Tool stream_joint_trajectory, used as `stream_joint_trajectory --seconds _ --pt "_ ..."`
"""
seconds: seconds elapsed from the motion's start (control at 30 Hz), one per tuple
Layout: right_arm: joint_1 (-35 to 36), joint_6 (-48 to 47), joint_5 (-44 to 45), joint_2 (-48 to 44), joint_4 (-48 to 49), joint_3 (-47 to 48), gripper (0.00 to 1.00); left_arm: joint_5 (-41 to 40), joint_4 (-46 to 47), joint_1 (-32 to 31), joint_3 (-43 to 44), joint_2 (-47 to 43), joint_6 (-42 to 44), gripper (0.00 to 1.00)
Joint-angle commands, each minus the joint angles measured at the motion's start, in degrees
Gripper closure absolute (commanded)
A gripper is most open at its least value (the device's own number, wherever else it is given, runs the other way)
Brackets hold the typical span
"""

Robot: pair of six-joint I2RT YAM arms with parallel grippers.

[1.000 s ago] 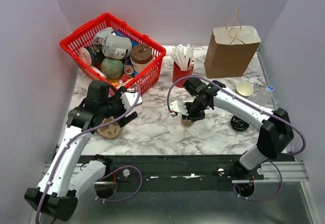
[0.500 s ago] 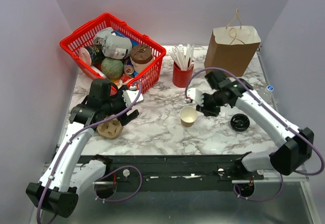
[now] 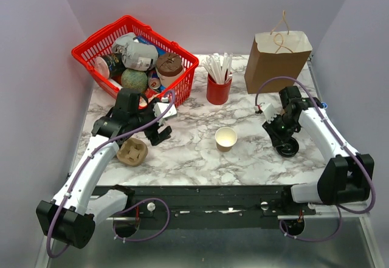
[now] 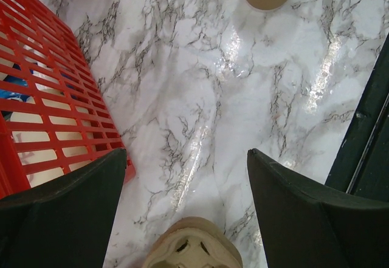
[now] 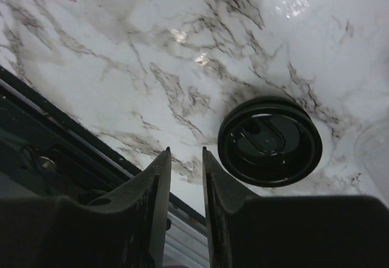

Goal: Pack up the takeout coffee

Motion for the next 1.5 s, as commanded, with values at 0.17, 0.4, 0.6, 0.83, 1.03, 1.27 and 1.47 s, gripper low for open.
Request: stream_joint_trajectory --seconds 0.17,0.4,0.6,0.83,1.03,1.27,1.47 --pt "-5.91 -0.80 7.58 5.04 2.53 1.77 0.64 1.95 2.18 -0.79 1.15 -0.12 -0.52 0.12" --pt "-6.35 -16.28 10.84 -0.50 7.27 -6.85 0.63 1.42 1.74 -0.97 0.45 -0.73 -0.34 0.12" --pt "-6.35 -4.36 6.01 6.25 4.46 3.13 0.58 1.16 1.74 -1.40 0.36 -0.64 -0.34 0.12" --pt "-6.35 13.32 5.04 10.14 2.71 5.99 0.49 -0.16 0.68 -1.76 0.45 -0.56 0.27 0.11" --pt "-6.35 16.41 6.71 9.96 2.35 1.51 0.49 -0.78 -0.11 -1.76 0.71 -0.12 0.62 0.11" --pt "-6.35 17.55 6.79 11.19 4.19 -0.96 0.49 -0.95 -0.55 -1.76 1.07 0.67 0.71 0.12" --pt "-6.35 18.08 6.80 12.94 4.99 -0.79 0.49 -0.95 -0.20 -1.76 1.33 1.20 0.54 0.11"
